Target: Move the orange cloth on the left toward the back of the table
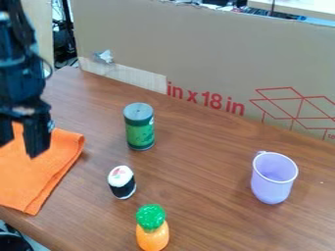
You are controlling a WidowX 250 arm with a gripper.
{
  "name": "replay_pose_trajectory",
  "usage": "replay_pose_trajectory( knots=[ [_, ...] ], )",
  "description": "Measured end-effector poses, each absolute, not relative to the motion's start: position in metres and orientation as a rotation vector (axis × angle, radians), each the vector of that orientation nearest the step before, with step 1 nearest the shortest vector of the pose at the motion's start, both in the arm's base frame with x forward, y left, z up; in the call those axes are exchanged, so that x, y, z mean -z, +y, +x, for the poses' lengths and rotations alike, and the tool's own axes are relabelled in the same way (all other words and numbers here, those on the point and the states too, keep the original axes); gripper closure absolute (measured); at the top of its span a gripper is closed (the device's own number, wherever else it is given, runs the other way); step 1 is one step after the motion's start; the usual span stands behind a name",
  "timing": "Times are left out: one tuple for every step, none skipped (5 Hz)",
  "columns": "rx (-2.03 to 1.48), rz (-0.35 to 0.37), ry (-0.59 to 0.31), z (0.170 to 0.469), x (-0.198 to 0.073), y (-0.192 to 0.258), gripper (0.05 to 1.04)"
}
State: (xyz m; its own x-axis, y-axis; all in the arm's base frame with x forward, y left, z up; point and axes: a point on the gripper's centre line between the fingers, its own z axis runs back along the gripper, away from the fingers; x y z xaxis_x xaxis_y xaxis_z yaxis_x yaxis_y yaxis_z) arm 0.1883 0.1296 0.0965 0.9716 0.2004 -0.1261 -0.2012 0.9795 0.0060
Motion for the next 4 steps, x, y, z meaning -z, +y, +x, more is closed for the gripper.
replay_pose_trajectory(
  knots=[
    [-0.129, -0.009, 0.071, 0.192, -0.08, 0.138, 0.083],
    [-0.097, -0.007, 0.061, 0.196, -0.062, 0.141, 0.083],
    [-0.131, -0.014, 0.066, 0.191, -0.049, 0.154, 0.083],
    [-0.188, -0.043, 0.126, 0.181, -0.034, 0.166, 0.083]
  ],
)
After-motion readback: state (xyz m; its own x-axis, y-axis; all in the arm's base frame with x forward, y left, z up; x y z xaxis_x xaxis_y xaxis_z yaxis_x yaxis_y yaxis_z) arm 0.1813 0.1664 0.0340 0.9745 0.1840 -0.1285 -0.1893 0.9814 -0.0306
